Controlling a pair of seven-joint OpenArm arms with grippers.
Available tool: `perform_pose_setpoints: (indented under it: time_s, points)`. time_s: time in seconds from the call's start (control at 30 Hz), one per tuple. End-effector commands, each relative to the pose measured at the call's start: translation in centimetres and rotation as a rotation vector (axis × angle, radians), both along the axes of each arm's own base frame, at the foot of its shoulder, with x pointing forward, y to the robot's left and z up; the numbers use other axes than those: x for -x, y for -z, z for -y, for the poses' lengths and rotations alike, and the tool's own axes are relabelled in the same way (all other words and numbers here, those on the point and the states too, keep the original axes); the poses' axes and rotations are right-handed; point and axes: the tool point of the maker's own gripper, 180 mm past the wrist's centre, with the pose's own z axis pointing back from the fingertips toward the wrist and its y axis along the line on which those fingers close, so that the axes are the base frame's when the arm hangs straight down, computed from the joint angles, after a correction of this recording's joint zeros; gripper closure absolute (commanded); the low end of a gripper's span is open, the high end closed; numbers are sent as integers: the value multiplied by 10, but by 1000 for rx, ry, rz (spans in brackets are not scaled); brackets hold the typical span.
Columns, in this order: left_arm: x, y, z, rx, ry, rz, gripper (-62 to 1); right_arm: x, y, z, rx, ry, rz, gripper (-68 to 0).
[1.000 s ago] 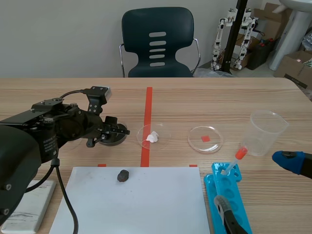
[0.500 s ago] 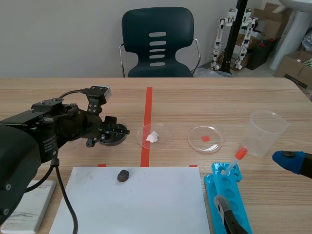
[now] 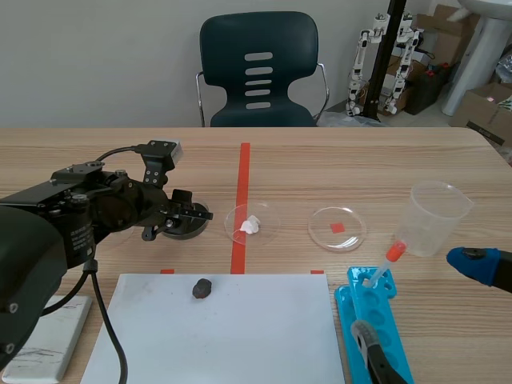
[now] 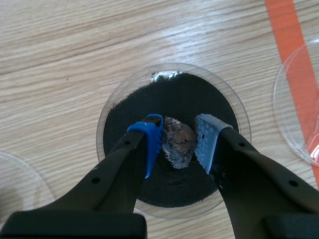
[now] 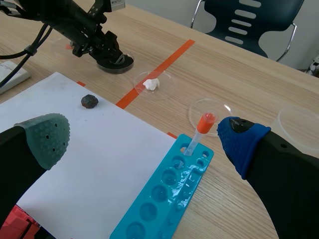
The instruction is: Lower the mineral onto the iron filings and hold still
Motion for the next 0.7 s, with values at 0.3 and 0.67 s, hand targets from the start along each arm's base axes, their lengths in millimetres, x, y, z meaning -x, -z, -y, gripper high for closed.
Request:
perform_pose_setpoints:
  time_s: [0.3, 0.67]
  points:
    - [-1, -55, -1, 29, 141, 234, -98, -3, -7, 1, -8, 0, 26, -623]
    - [70, -148, -5, -106, 360, 521, -98, -3, -7, 1, -8, 0, 26, -623]
